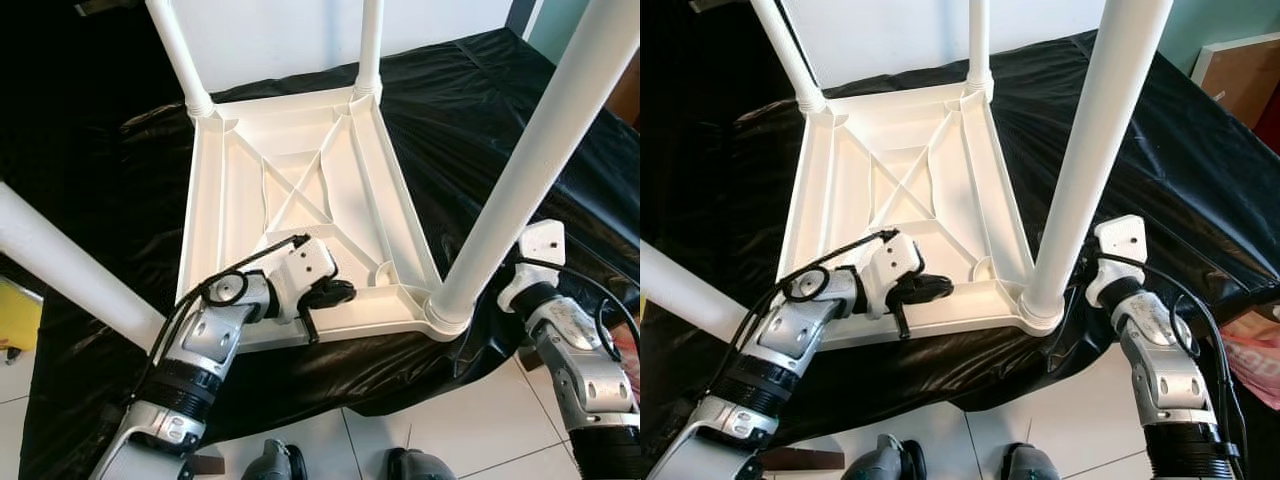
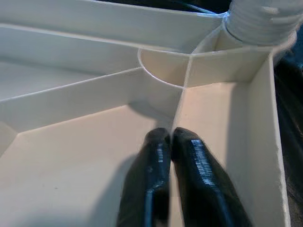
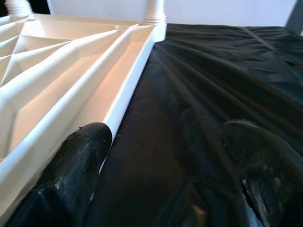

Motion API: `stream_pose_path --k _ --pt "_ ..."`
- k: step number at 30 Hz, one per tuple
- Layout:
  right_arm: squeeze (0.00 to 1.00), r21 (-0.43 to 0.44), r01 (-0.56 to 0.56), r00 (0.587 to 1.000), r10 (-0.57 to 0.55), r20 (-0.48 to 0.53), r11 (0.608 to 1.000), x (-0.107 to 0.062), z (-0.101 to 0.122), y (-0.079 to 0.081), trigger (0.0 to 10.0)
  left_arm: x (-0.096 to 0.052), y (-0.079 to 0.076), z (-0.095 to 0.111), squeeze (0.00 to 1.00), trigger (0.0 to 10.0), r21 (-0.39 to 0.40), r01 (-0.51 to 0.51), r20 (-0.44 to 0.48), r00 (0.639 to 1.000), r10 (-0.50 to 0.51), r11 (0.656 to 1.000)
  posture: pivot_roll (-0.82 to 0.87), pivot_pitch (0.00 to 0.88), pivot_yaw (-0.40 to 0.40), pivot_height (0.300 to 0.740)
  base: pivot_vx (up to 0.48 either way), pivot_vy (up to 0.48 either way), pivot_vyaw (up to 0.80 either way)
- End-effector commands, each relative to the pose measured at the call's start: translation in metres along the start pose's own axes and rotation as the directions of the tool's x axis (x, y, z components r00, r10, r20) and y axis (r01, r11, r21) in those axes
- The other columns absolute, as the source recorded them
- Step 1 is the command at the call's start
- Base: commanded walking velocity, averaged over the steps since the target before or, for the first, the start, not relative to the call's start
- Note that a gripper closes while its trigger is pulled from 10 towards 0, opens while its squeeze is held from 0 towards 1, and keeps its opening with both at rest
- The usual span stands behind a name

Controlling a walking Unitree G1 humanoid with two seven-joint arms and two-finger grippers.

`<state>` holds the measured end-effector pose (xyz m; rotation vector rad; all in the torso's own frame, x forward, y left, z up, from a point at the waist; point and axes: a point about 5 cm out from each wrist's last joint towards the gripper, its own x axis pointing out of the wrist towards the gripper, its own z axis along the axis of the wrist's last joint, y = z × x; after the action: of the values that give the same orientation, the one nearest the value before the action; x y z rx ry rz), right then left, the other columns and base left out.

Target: Building children table

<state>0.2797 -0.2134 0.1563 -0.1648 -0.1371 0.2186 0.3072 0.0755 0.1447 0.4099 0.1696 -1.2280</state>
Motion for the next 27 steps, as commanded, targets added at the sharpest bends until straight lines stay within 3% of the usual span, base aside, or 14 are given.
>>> stream_pose_path --k 1,4,5,7,8,9,14,19,20,21,22,23,24,27 --pt "0.00 0.002 0.019 1.000 -0.019 -0.017 1.000 -0.009 -0.007 0.000 10.0 -0.011 0.022 -0.005 1.00 10.0 -0.071 -0.342 -0.006 0.940 0.342 0.937 -0.07 0.146 0.084 0.740 0.000 0.000 0.00" --pt "0.00 0.001 0.023 1.000 -0.023 -0.015 1.000 -0.010 -0.007 -0.001 10.0 -0.012 0.023 -0.005 1.00 10.0 -0.080 -0.342 -0.003 0.939 0.343 0.936 -0.07 0.146 0.084 0.740 0.000 0.000 0.00" --pt "0.00 0.024 0.044 0.999 -0.044 -0.022 0.999 -0.015 -0.008 -0.004 10.0 -0.021 0.025 -0.004 0.07 10.0 -0.054 -0.354 0.008 0.935 0.354 0.934 -0.09 0.145 0.092 0.740 0.000 0.000 0.00" --pt "0.00 0.024 0.044 0.999 -0.044 -0.022 0.999 -0.015 -0.008 -0.004 10.0 -0.021 0.025 -0.004 0.07 10.0 -0.054 -0.354 0.008 0.935 0.354 0.934 -0.09 0.145 0.092 0.740 0.000 0.000 0.00" --pt "0.00 0.042 0.065 0.998 -0.064 -0.028 0.997 -0.019 -0.010 -0.007 10.0 -0.030 0.028 -0.002 0.00 10.0 -0.044 -0.371 0.030 0.928 0.372 0.928 -0.09 0.143 0.093 0.740 0.000 0.000 0.00" --pt "0.00 0.042 0.065 0.998 -0.064 -0.028 0.997 -0.019 -0.010 -0.007 10.0 -0.030 0.028 -0.002 0.00 10.0 -0.044 -0.371 0.030 0.928 0.372 0.928 -0.09 0.143 0.093 0.740 0.000 0.000 0.00" --pt "0.00 0.065 0.092 0.996 -0.091 -0.019 0.994 -0.029 -0.010 -0.005 10.0 -0.065 0.032 0.010 0.00 10.0 -0.053 -0.454 0.131 0.880 0.457 0.890 -0.10 0.139 0.102 0.740 0.000 0.000 0.00" --pt "0.00 0.064 0.093 0.996 -0.093 -0.016 0.994 -0.030 -0.010 -0.004 10.0 -0.072 0.032 0.011 0.00 10.0 -0.058 -0.471 0.142 0.869 0.474 0.880 -0.10 0.138 0.103 0.740 0.000 0.000 0.00" --pt "0.00 0.064 0.091 0.996 -0.091 -0.005 0.994 -0.032 -0.009 -0.003 10.0 -0.082 0.030 0.010 0.00 10.0 -0.068 -0.485 0.152 0.858 0.490 0.872 -0.11 0.136 0.110 0.740 0.000 0.000 0.00" --pt "0.00 0.064 0.091 0.996 -0.091 -0.005 0.994 -0.032 -0.009 -0.003 10.0 -0.082 0.030 0.010 0.00 10.0 -0.068 -0.485 0.152 0.858 0.490 0.872 -0.11 0.136 0.110 0.740 0.000 0.000 0.00" --pt "0.00 0.065 0.084 0.996 -0.084 0.005 0.994 -0.035 -0.007 -0.002 10.0 -0.095 0.025 0.007 0.00 10.0 -0.079 -0.484 0.148 0.859 0.490 0.872 -0.11 0.136 0.121 0.740 0.000 0.000 0.00" --pt "0.00 0.065 0.084 0.996 -0.084 0.005 0.994 -0.035 -0.007 -0.002 10.0 -0.095 0.025 0.007 0.00 10.0 -0.079 -0.484 0.148 0.859 0.490 0.872 -0.11 0.136 0.121 0.740 0.000 0.000 0.00" --pt "0.00 0.067 0.080 0.997 -0.081 0.012 0.995 -0.039 -0.006 -0.001 10.0 -0.107 0.020 0.004 0.00 10.0 -0.079 -0.487 0.149 0.857 0.494 0.870 -0.11 0.136 0.130 0.740 0.000 0.000 0.00" --pt "0.00 0.075 0.071 0.997 -0.073 0.016 0.995 -0.043 -0.005 0.000 10.0 -0.119 0.016 0.001 0.00 10.0 -0.112 -0.485 0.143 0.856 0.497 0.867 -0.11 0.137 0.134 0.740 0.000 0.000 0.00"
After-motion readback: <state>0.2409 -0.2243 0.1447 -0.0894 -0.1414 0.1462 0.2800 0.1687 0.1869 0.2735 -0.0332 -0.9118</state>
